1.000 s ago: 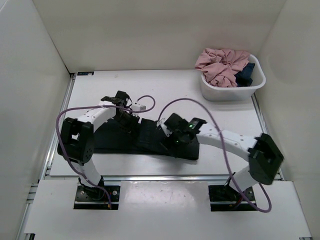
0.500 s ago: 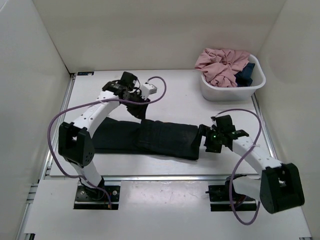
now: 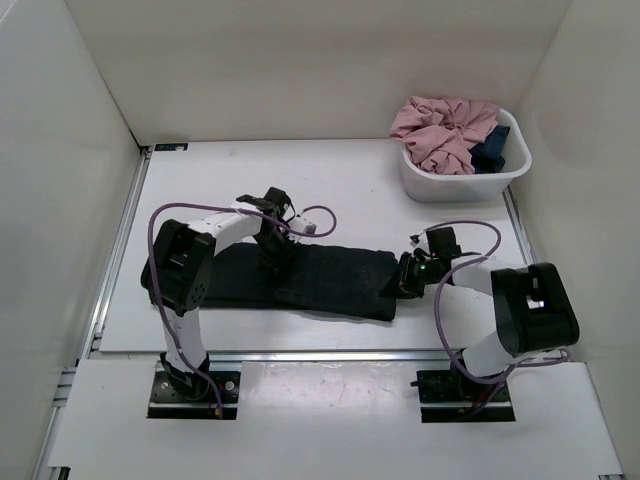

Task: Fold and stack the trousers
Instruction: Fold the trousers

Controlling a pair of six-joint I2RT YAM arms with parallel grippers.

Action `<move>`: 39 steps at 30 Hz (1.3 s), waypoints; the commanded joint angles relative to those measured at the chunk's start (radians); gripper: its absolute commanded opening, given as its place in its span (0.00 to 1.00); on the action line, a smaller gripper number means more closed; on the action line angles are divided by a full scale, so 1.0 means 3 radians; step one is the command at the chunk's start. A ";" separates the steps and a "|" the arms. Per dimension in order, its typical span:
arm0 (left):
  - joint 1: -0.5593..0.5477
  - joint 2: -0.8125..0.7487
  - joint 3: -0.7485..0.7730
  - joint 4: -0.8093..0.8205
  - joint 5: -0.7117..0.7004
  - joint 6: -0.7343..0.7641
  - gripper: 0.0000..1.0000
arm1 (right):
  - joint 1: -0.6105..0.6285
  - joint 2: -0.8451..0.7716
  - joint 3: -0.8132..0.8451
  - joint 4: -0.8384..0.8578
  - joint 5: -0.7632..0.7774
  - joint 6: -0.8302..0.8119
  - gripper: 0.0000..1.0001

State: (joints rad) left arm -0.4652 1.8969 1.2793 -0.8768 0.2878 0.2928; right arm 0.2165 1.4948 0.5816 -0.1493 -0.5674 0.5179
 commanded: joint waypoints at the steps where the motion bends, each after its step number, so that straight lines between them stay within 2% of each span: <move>1: -0.0004 -0.0075 -0.0041 0.0141 -0.0126 -0.0015 0.36 | -0.0107 0.0136 0.0106 -0.0003 -0.0291 -0.0023 0.14; 3: -0.0004 -0.0120 -0.0041 0.0141 -0.0095 -0.0015 0.36 | -0.0240 0.0095 0.0203 -0.0257 -0.0343 -0.0079 0.00; 5: -0.0004 -0.0182 0.0046 0.0050 -0.0019 -0.0015 0.38 | -0.0424 -0.0032 0.0484 -0.0600 -0.0231 -0.0227 0.00; 6: 0.0027 -0.0273 0.0163 -0.0088 0.0032 0.0021 0.39 | -0.0491 -0.0165 0.0622 -0.1072 -0.0124 -0.0299 0.00; 9: 0.0185 -0.0503 0.0378 -0.0262 0.0130 0.0021 0.45 | -0.0752 -0.0284 0.1342 -0.1928 0.0372 -0.0652 0.00; 10: 0.0216 -0.0550 0.0379 -0.0303 0.0130 0.0052 0.46 | -0.0808 -0.0324 0.1526 -0.2447 0.0499 -0.0713 0.00; 11: 0.0216 -0.0586 0.0379 -0.0349 0.0099 0.0052 0.47 | -0.0900 -0.0325 0.1710 -0.2706 0.0658 -0.0744 0.00; 12: 0.0262 -0.0621 0.0379 -0.0350 -0.0022 0.0087 0.47 | -0.0931 -0.0325 0.1905 -0.2956 0.1054 -0.0744 0.00; 13: 0.0262 -0.0657 0.0308 -0.0350 -0.0095 0.0088 0.47 | -0.0931 -0.0325 0.2296 -0.3384 0.1225 -0.0744 0.00; 16: 0.0338 -0.0592 0.0164 -0.0319 -0.0243 0.0057 0.47 | -0.0931 -0.0325 0.2937 -0.3933 0.1711 -0.0744 0.00; 17: 0.0379 -0.0556 0.0164 -0.0319 -0.0244 0.0057 0.47 | -0.0931 -0.0289 0.3081 -0.4052 0.2031 -0.0744 0.00; 20: 0.0380 -0.0356 0.0123 -0.0222 -0.0137 -0.0035 0.47 | -0.0865 -0.0131 0.3693 -0.4451 0.2463 -0.0790 0.00; 24: 0.0304 -0.0019 0.0322 -0.0145 0.0099 -0.0076 0.47 | -0.0733 0.0023 0.4206 -0.4452 0.2342 -0.0663 0.00; 28: 0.0303 0.0247 0.0573 -0.0145 0.0064 -0.0117 0.47 | -0.0121 0.0396 0.4651 -0.4452 0.2306 -0.0576 0.00; 33: 0.0334 0.0360 0.0711 -0.0079 0.0411 -0.0086 0.49 | 0.0570 0.1030 0.5020 -0.4452 0.2336 -0.0361 0.00; 39: 0.0334 0.0610 0.0839 -0.0043 0.0559 -0.0086 0.49 | 0.1026 0.1848 0.6016 -0.4284 0.2321 -0.0147 0.00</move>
State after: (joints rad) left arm -0.3679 2.0552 1.5055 -0.9031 0.3923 0.2646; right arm 0.4904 2.0220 2.2620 -1.3605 0.1345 0.4152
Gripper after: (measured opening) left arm 0.487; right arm 0.082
